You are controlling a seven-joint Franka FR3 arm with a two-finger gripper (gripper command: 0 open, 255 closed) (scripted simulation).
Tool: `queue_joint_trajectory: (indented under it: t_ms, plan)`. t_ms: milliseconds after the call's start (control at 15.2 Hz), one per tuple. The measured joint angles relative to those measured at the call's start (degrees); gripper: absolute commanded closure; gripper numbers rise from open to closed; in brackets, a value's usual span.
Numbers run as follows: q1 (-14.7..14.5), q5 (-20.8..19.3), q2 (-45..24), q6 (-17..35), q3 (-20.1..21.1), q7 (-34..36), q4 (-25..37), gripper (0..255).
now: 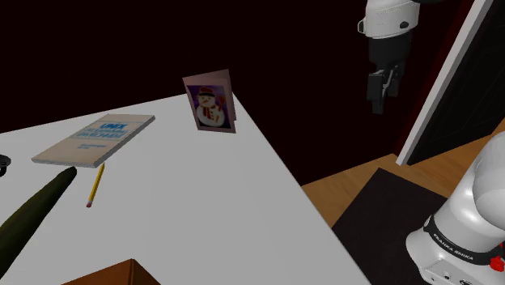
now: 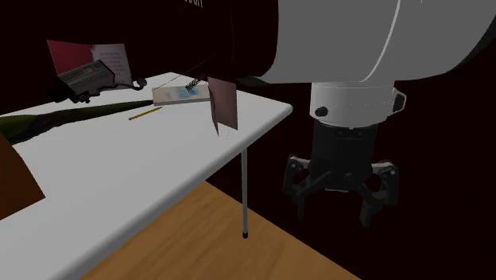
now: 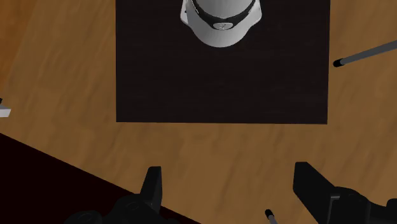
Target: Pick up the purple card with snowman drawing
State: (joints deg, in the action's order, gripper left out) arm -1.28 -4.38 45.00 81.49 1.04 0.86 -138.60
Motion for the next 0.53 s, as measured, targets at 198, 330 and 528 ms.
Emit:
queue_joint_trajectory:
  t_ms: [198, 330, 528]
  plan:
    - [-0.68, 0.74, -2.35, 1.12, 0.76, 0.21, 1.63, 0]
    - [-1.46, 1.35, -5.70, 2.60, 1.46, -0.01, 4.14, 0]
    - [-2.75, 2.37, -10.37, 4.51, 2.82, -0.17, 7.97, 0]
